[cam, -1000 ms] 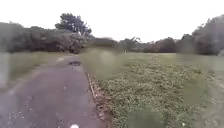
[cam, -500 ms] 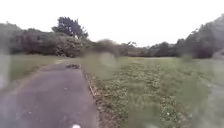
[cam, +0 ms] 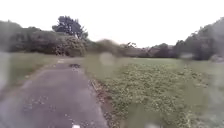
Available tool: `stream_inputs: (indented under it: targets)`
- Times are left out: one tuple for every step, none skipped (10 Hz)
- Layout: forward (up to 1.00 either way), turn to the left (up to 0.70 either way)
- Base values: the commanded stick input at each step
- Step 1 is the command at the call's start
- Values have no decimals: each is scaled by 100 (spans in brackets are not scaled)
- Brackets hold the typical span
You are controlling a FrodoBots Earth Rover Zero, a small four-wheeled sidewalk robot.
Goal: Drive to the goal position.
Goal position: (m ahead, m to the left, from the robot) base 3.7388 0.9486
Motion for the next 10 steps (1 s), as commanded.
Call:
stream_inputs:
  targets:
    - [0, 0]
    - [0, 0]
    - [0, 22]
    - [0, 69]
    - [0, 70]
    - [0, 70]
    - [0, 70]
    - [0, 70]
    - [0, 70]
    - [0, 70]
